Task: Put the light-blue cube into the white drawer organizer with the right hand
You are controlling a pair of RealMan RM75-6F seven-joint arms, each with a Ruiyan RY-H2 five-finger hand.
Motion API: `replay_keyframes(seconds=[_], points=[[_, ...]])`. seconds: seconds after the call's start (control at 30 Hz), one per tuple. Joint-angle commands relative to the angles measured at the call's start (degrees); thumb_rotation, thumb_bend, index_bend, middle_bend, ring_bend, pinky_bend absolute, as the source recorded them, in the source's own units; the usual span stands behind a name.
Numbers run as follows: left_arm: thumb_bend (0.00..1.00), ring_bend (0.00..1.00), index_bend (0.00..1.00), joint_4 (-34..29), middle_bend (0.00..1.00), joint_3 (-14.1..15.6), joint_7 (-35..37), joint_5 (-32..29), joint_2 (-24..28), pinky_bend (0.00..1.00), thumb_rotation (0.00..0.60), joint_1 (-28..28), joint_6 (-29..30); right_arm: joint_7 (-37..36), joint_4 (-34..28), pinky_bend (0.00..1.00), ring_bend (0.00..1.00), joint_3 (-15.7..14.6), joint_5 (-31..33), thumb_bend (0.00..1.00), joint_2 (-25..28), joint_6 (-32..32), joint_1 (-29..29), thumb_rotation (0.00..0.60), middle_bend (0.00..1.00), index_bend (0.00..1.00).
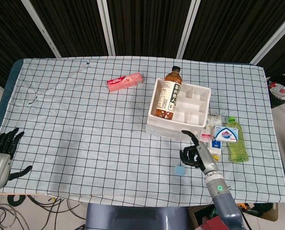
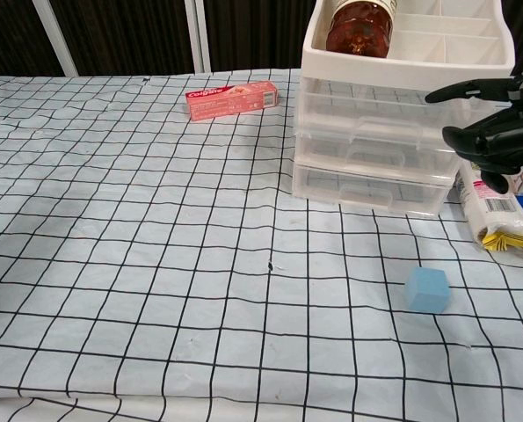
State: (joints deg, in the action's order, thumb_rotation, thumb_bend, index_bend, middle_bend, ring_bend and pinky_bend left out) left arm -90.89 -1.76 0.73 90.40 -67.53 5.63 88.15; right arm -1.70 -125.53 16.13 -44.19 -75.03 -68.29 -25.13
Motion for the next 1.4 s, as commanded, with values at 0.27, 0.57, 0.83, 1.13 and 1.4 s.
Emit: replay_keyframes(seconds=[0.27, 0.57, 0.83, 1.13, 1.4], points=[[0.02, 0.00, 0.00, -0.12, 0.00, 0.11, -0.28, -0.19, -0.03, 0.00, 0.600, 0.09, -0.42, 1.09, 0.73, 0.74, 0.84, 1.77, 5.56, 0.47, 0.66, 0.65, -1.73, 0.600, 0.79, 0.33], [0.02, 0.00, 0.00, -0.20, 0.00, 0.17, -0.29, -0.13, -0.03, 0.00, 0.600, 0.05, -0.35, -1.04, -1.84, 0.74, 0.84, -0.11, 2.38, 0.48, 1.73, 0.93, 0.29, 0.600, 0.79, 0.33], [0.02, 0.00, 0.00, -0.12, 0.00, 0.19, -0.31, -0.06, -0.04, 0.00, 0.600, 0.07, -0.36, -2.20, -3.46, 0.74, 0.84, -2.57, -2.13, 0.48, 2.63, 1.16, 2.21, 0.600, 0.79, 0.27], [0.02, 0.00, 0.00, 0.02, 0.00, 0.15, -0.16, -0.05, 0.01, 0.00, 0.600, 0.07, -0.26, -2.31, -3.84, 0.74, 0.84, -6.20, -9.07, 0.37, 3.45, 1.42, 4.20, 0.600, 0.79, 0.00], [0.02, 0.00, 0.00, 0.16, 0.00, 0.13, -0.05, 0.11, 0.07, 0.00, 0.600, 0.12, -0.19, -1.63, -5.45, 0.74, 0.84, -11.91, -19.69, 0.27, 7.84, -2.81, 9.54, 0.600, 0.79, 0.00]])
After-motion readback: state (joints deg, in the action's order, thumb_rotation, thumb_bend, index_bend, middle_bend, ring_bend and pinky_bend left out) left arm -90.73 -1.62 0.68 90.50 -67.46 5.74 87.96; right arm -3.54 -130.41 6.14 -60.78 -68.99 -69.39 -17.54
